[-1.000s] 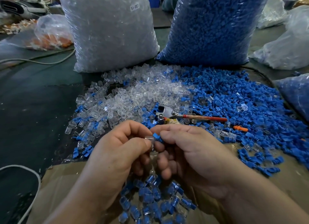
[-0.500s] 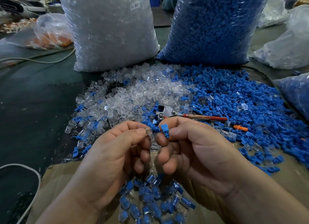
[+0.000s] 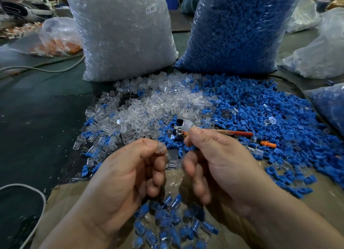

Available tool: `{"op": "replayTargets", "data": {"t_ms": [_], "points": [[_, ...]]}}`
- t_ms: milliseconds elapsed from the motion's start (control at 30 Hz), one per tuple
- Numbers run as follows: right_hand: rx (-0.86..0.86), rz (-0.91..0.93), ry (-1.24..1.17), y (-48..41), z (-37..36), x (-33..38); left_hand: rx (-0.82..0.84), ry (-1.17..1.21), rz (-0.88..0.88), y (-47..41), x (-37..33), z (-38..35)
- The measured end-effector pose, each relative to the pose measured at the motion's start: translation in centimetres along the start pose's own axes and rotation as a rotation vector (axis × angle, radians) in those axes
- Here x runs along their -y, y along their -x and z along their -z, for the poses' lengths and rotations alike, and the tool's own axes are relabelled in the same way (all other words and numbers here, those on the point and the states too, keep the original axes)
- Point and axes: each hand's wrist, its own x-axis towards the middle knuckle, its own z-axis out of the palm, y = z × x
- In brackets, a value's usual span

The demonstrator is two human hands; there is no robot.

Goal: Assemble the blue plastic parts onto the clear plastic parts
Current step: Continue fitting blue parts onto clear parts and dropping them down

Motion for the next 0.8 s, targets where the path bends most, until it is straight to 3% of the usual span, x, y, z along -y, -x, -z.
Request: {"op": "replayTargets", "data": {"t_ms": [100, 267, 367, 467, 800], "points": [[-0.035, 0.036, 0.147, 0.1, -0.1, -0.3, -0.004, 0.006, -0.007, 0.0, 0.1, -0.1], [0.038, 0.022, 0.01, 0.2, -0.4, -0.4, -0.016, -0.015, -0.04, 0.2, 0.2, -0.3], [0.033, 0.09, 0.181, 0.4, -0.3, -0.5, -0.083, 0.112, -0.029, 0.3, 0.4, -0.2], [-0.076, 0.205, 0.385, 0.4, 0.1, -0.4, -0.118, 0.103, -0.048, 0.4, 0.4, -0.3], [-0.027, 0.288, 0.372, 0.4, 0.3, -0.9, -0.217, -0.059, -0.169, 0.8, 0.3, -1.0]]}}
